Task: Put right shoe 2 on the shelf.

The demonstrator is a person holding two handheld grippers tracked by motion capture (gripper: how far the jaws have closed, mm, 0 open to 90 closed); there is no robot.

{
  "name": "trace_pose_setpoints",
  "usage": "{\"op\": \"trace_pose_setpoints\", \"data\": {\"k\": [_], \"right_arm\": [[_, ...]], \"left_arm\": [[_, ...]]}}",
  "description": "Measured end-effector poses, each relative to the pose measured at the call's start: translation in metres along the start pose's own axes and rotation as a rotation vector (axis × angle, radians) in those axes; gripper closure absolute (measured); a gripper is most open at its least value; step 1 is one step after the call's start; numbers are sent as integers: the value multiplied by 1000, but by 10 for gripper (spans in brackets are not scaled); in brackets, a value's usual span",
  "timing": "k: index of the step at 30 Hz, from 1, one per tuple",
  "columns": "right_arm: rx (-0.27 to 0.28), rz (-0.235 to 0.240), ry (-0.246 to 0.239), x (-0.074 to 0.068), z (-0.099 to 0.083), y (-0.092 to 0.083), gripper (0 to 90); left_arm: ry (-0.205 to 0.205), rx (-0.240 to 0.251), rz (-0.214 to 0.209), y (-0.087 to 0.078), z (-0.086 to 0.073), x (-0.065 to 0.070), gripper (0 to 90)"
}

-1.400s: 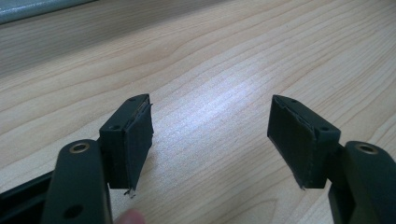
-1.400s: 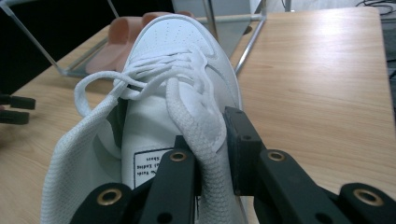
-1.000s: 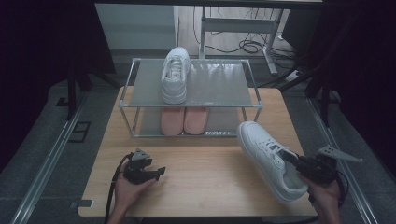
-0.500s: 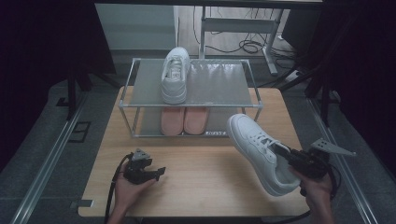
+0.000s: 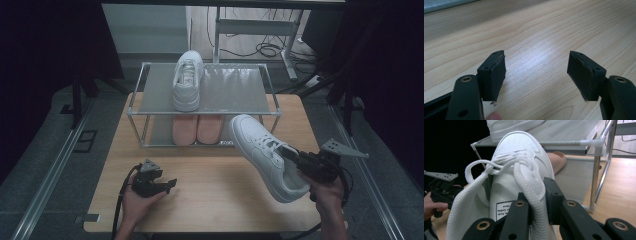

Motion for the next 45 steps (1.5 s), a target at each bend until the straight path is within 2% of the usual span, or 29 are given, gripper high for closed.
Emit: {"op": "trace_pose_setpoints", "data": {"k": [16,27,38,45], "right_arm": [[44,36,1,-15,25,11,824],[76,42,3,-22,47,19,826],[90,25,15,-23,66,38,825],[94,-7,10,-22,79,50,825]], "left_arm": [[0,1,-3,-1,0,-1,315],[-1,2,-2,-1,0,-1,315],[-3,3,-3,-2,0,-2,315],[-2,5,-2,-2,0,-3,315]]}}
Point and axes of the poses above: each handheld gripper's, and its own axes: y roughly forward along the jaws, z roughly out of its top, x roughly to its right, the point moved 5 cm from there along y, roughly forward along the jaws, and after that the axes turned 7 degrees about y, right-handed, at the moved point
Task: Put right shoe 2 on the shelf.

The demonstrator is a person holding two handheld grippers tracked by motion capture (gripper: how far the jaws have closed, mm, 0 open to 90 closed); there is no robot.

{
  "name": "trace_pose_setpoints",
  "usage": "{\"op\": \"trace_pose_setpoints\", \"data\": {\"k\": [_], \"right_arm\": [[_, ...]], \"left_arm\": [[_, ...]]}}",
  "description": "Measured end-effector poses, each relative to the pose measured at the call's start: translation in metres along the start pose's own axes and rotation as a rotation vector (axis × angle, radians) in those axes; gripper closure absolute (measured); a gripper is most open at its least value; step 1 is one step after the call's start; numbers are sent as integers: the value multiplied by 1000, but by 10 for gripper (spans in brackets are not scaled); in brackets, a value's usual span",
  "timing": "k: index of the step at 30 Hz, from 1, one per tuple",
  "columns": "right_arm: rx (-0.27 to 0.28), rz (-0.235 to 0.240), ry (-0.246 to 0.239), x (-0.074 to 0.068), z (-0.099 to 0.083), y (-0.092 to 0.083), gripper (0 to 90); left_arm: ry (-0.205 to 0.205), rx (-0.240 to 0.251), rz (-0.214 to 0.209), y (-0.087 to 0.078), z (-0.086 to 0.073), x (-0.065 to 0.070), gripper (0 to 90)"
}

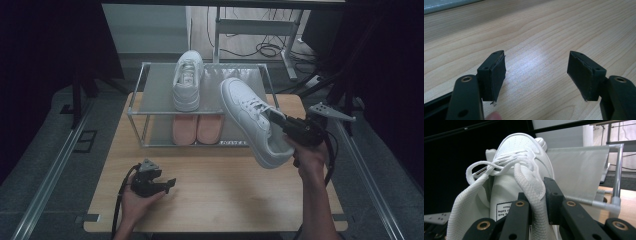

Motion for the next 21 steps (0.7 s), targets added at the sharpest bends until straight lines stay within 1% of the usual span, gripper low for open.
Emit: {"op": "trace_pose_setpoints", "data": {"k": [9,13,21], "right_arm": [[27,-33,22,3,18,17,824],[42,-59,26,3,27,25,824],[34,-87,23,3,42,43,824]], "left_arm": [[-2,3,1,0,0,0,315],[-2,3,1,0,0,0,315],[-2,2,1,0,0,0,315]]}}
Point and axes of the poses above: each handheld gripper's, and its own axes: y roughly forward along the jaws, z roughly out of its top, x roughly to its right, the point moved 5 cm from there along y, roughly forward along the jaws, and after that the axes turned 7 degrees about y, right-handed, at the moved point
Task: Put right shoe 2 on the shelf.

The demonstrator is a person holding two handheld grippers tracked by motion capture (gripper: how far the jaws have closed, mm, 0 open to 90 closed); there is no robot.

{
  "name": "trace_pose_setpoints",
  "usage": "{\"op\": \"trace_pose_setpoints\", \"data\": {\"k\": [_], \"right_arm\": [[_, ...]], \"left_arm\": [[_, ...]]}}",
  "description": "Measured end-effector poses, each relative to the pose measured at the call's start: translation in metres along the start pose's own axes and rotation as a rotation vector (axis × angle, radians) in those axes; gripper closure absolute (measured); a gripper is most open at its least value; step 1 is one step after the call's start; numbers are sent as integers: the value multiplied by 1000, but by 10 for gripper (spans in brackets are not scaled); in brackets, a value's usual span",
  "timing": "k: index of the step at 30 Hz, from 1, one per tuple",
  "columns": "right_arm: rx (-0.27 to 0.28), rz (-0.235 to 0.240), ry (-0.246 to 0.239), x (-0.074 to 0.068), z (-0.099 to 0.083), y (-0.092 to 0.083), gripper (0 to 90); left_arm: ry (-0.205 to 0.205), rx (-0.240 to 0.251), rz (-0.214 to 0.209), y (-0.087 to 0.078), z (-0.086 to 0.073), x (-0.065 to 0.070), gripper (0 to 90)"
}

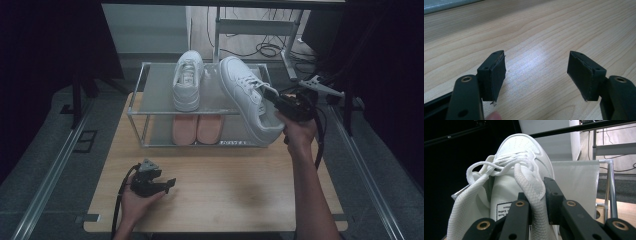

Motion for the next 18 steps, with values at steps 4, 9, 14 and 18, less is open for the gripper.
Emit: {"op": "trace_pose_setpoints", "data": {"k": [4,9,14,18], "right_arm": [[0,-15,-2,-3,6,10,823],[-8,-21,2,-7,11,21,823],[3,-38,4,-9,18,29,823],[9,-48,17,-8,23,35,823]], "left_arm": [[2,-3,-3,0,0,0,314],[3,-4,-3,1,0,0,314],[3,-1,-3,0,0,0,314],[2,0,-3,0,0,0,314]]}}
Point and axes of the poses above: each handheld gripper's, and its own axes: y roughly forward along the jaws, z roughly out of its top, x roughly to its right, the point moved 5 cm from there along y, roughly forward along the jaws, and after that the axes turned 7 degrees about y, right-handed, at the moved point
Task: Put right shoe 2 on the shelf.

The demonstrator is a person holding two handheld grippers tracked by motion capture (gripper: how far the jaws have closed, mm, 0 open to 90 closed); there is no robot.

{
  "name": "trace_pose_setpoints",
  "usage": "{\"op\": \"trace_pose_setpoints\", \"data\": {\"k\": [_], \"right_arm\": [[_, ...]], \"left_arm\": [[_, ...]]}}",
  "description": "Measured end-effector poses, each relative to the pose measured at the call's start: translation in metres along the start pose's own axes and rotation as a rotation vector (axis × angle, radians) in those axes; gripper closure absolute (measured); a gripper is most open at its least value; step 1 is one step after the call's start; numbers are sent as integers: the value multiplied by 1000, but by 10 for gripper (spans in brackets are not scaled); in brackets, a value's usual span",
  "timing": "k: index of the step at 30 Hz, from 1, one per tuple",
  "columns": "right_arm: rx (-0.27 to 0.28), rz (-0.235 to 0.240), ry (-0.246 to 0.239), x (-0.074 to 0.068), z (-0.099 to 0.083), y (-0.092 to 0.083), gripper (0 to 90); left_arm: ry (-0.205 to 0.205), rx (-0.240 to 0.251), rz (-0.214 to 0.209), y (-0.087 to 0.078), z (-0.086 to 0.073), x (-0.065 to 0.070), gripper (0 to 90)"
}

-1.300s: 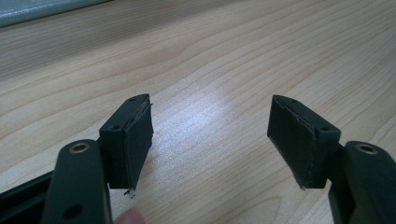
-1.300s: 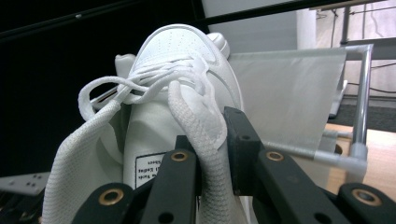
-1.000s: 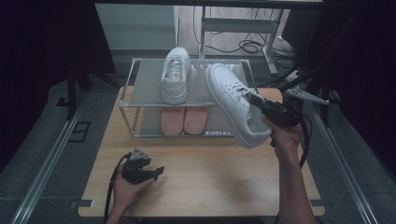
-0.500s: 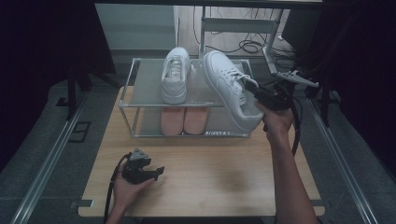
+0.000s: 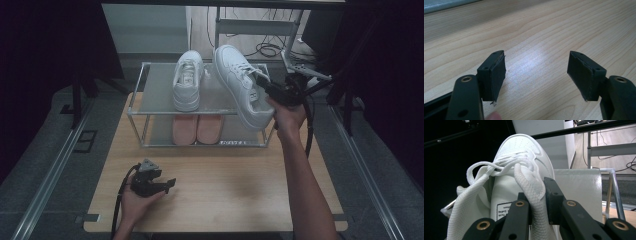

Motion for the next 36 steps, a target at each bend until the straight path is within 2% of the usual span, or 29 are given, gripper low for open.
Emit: {"op": "trace_pose_setpoints", "data": {"k": [26,36], "right_arm": [[-40,-99,32,3,19,48,821],[-77,-155,29,-1,23,75,821]], "left_arm": [[1,-1,-3,1,0,-1,314],[11,-11,-6,3,-1,1,314]]}}
Point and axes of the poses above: each handheld gripper's, and its own axes: y roughly forward along the jaws, z roughly out of its top, x roughly to its right, the point moved 5 cm from there along y, roughly forward along the jaws, and after that the axes turned 7 degrees about y, right-handed, at the moved point
